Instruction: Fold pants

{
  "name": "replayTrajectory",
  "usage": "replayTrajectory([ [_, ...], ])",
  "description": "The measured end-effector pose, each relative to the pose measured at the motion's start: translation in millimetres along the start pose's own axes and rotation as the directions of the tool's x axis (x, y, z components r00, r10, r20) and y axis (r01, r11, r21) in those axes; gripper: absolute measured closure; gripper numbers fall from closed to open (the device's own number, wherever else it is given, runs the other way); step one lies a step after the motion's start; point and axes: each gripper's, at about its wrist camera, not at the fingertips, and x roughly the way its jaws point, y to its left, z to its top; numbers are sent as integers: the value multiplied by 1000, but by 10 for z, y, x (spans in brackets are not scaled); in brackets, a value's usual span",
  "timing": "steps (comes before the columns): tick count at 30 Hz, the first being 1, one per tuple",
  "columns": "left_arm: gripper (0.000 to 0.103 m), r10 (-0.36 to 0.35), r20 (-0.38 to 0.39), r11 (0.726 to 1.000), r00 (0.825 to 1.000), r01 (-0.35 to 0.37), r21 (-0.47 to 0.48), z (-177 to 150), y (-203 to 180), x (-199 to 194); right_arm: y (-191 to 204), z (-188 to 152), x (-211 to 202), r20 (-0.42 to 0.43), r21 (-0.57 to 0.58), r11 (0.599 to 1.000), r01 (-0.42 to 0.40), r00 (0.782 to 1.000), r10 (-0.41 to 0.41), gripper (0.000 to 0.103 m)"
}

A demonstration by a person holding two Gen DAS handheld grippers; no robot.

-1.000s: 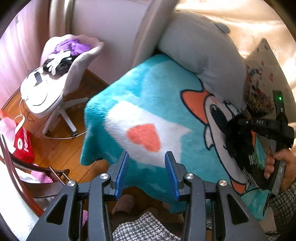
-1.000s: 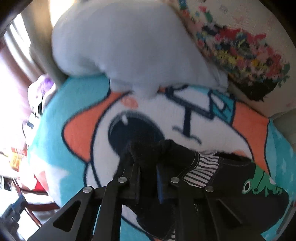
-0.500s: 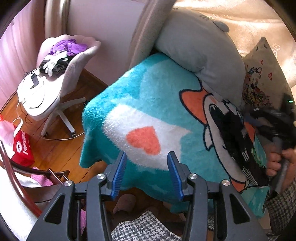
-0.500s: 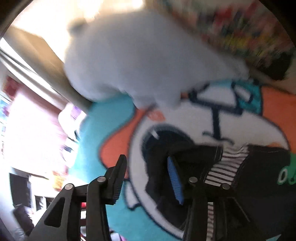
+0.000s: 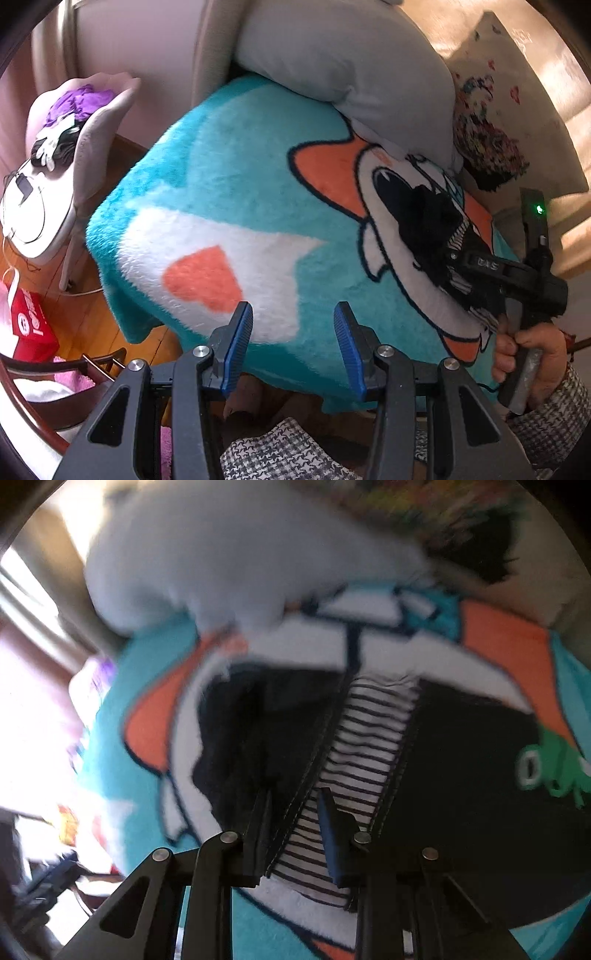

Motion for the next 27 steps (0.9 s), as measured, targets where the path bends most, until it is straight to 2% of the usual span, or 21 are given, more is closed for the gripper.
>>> replayTrajectory([
  [2,58,3,-7,1000,1000,-2,21,-3,-26,21,10,6,-55,28,20,1000,-1,1000,0,74],
  [5,58,-3,-21,999,1000,4,32,6,-26,67,-69,-47,-318,94,55,997,-58,994,53,72],
  [8,58,-19,-39,999,999,20,34,39,-27,132,-239,-139,-544,170,78,997,-17,985,4,63],
  [11,58,-41,-56,998,998,43,45,85,-84,193,-505,-221,-520,147,122,991,51,987,-69,63],
  [17,58,-38,-47,994,998,43,101,135,-392,175,-1237,-513,-597,139,242,955,170,968,-208,63],
  [20,58,-21,-33,992,999,25,122,143,-590,144,-1817,-664,-736,135,328,921,212,954,-268,63],
  [24,58,-14,-30,989,999,18,147,159,-913,114,-2544,-849,-998,153,455,865,211,939,-309,63],
  [27,58,3,-23,981,1000,2,195,167,-1258,119,-3031,-1018,-1292,192,542,823,169,929,-318,61],
])
